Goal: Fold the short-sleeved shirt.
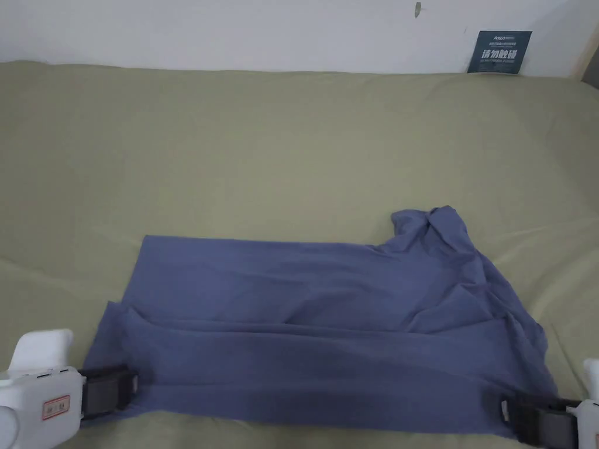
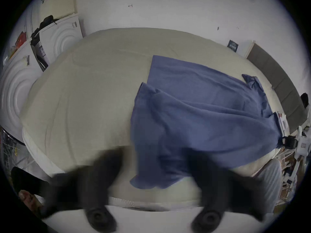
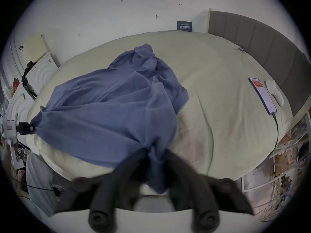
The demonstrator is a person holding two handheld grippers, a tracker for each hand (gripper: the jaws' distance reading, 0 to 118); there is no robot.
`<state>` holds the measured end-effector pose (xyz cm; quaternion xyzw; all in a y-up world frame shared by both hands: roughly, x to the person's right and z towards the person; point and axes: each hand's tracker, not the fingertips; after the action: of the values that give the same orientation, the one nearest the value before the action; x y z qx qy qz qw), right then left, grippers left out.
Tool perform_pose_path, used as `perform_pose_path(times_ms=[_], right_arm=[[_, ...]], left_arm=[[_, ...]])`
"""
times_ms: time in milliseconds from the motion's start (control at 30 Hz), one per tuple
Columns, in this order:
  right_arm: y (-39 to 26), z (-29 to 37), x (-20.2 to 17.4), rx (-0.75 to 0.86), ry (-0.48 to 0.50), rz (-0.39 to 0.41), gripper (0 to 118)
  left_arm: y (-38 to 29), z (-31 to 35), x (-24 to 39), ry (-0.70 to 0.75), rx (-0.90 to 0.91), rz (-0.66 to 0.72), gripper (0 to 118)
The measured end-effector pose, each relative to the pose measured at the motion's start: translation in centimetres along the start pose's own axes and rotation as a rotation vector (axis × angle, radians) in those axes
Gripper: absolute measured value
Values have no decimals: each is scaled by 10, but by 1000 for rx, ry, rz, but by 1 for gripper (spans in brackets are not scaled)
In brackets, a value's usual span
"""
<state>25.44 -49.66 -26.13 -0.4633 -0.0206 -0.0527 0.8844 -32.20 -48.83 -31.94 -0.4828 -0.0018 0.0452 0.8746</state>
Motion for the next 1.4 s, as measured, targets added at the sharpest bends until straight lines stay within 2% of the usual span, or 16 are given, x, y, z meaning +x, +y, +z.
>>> perform_pose_path(times_ms=[200, 267, 300, 567, 633, 667, 833, 867, 933, 1033, 1067, 1133, 1200, 1333, 1367, 1400], right_arm=[[66, 3, -5, 161, 12, -10, 98], [89, -3, -12, 220, -16, 8, 55], [100, -11, -15, 240, -45, 10, 0], [153, -67, -28, 186, -45, 55, 0], [157, -77, -24, 159, -43, 47, 0], [159, -84, -22, 155, -55, 47, 0], [171, -108, -6, 115, -93, 63, 0], [175, -114, -3, 109, -104, 71, 0], [183, -122, 4, 100, -121, 75, 0], [200, -129, 8, 99, -132, 55, 2], [206, -131, 11, 94, -134, 45, 14], [214, -141, 16, 38, -103, 38, 96], [219, -152, 14, 21, -115, 60, 116], [219, -174, 11, -33, -149, 116, 113], [218, -178, 11, -55, -146, 121, 103], [217, -180, 10, -53, -147, 117, 59]], left_arm=[[54, -6, 16, 9, 96, -19, 92], [78, -18, 26, 27, 133, -52, 31], [89, -28, 30, 39, 137, -59, 0], [177, -112, 37, 89, 96, -51, 12], [190, -132, 37, 127, 75, -61, 94], [195, -148, 33, 158, 38, -74, 118], [204, -179, 27, 153, -35, -57, 102], [203, -172, 33, 148, -24, -43, 91], [201, -159, 36, 90, 14, -54, 43], [196, -142, 48, 95, 36, -90, 21], [195, -140, 50, 77, 30, -87, 3], [196, -146, 49, 88, 22, -97, 3], [196, -147, 50, 89, 15, -92, 3], [196, -149, 53, 89, 9, -82, 3], [196, -151, 51, 91, 8, -85, 3], [196, -150, 52, 94, 8, -88, 3]])
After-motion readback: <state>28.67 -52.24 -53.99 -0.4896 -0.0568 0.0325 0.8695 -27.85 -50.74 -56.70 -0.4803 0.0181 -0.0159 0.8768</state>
